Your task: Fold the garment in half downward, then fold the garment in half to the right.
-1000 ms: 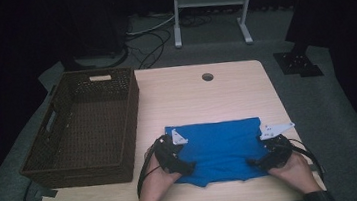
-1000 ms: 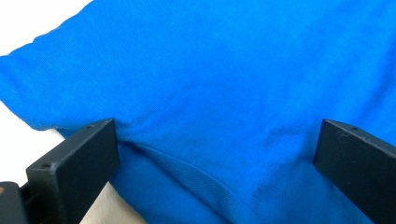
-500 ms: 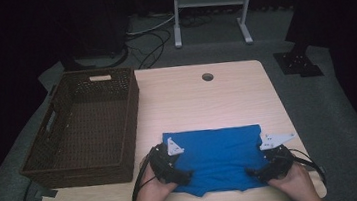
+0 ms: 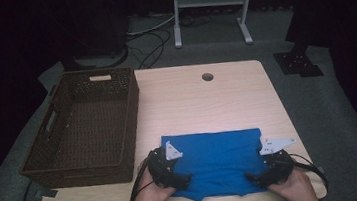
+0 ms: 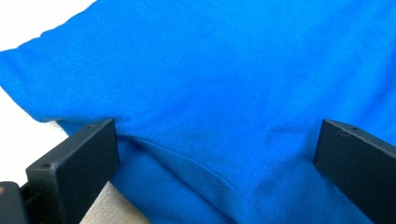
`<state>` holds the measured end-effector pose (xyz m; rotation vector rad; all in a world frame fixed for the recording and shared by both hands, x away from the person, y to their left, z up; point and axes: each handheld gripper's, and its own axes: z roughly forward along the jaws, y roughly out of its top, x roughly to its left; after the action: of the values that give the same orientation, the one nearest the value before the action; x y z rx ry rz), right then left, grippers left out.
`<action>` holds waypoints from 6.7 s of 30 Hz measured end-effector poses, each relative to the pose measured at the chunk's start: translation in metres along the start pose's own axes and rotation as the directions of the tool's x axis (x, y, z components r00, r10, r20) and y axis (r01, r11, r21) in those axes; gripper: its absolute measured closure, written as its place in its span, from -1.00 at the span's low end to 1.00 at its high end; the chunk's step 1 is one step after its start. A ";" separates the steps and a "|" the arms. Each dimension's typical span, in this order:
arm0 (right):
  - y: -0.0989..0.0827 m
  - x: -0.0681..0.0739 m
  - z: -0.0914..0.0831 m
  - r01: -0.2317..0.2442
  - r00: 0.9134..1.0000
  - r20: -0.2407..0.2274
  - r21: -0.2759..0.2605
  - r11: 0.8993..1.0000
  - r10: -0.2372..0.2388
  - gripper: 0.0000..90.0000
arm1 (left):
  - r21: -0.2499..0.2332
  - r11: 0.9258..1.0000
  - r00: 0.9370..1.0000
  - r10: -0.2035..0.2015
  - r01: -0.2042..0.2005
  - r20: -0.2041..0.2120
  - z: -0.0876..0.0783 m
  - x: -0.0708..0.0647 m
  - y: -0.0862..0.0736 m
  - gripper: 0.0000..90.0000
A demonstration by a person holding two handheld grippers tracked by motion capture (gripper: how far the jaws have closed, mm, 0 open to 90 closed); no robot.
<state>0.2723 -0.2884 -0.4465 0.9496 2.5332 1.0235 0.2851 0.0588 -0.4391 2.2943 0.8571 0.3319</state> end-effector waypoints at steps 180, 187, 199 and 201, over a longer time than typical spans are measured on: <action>0.017 -0.029 0.016 0.150 0.977 -0.149 -0.018 0.989 -0.151 -1.00 | -0.279 0.960 0.946 0.076 0.015 0.314 0.018 -0.019 0.093 0.90; 0.017 -0.029 0.016 0.149 0.977 -0.149 -0.019 0.989 -0.150 -1.00 | -0.275 0.961 0.939 0.089 0.007 0.331 0.027 -0.025 0.100 0.90; 0.017 -0.029 0.016 0.150 0.977 -0.147 -0.021 0.988 -0.152 -1.00 | -0.286 0.958 0.927 0.106 0.001 0.360 0.038 -0.032 0.115 0.90; 0.017 -0.029 0.016 0.150 0.978 -0.147 -0.021 0.989 -0.151 -1.00 | -0.288 0.958 0.925 0.107 0.003 0.366 0.041 -0.033 0.117 0.90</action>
<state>0.3094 -0.2898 -0.4468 0.6895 2.6694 1.0970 0.3357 -0.0498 -0.3926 2.0204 0.5146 0.0240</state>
